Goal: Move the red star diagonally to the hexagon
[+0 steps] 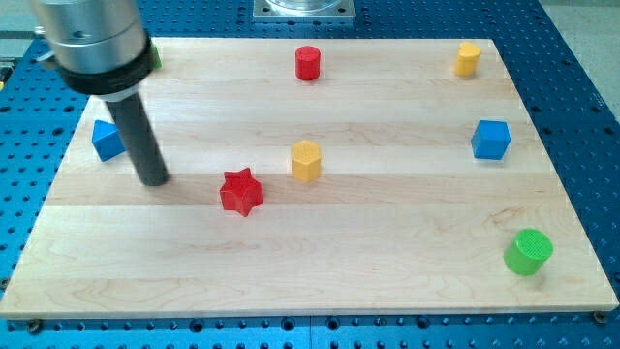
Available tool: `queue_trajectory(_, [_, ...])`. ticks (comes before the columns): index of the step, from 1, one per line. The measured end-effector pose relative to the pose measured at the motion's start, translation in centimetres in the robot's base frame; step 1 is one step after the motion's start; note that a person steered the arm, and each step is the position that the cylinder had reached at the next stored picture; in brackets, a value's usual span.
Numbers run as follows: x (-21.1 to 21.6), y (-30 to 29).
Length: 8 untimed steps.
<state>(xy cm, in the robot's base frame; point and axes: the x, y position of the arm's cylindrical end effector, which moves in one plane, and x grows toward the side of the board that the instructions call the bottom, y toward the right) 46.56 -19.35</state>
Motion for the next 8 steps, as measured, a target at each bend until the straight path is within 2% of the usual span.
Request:
queue_trajectory(1, [1.2, 1.9])
queue_trajectory(2, [1.2, 7.5])
queue_trajectory(3, [1.1, 10.2])
queue_trajectory(4, [1.4, 9.0])
queue_trajectory(5, [1.8, 4.8])
queue_trajectory(6, [4.5, -1.5])
queue_trajectory(7, [4.4, -7.5])
queue_trajectory(8, [-1.1, -8.7])
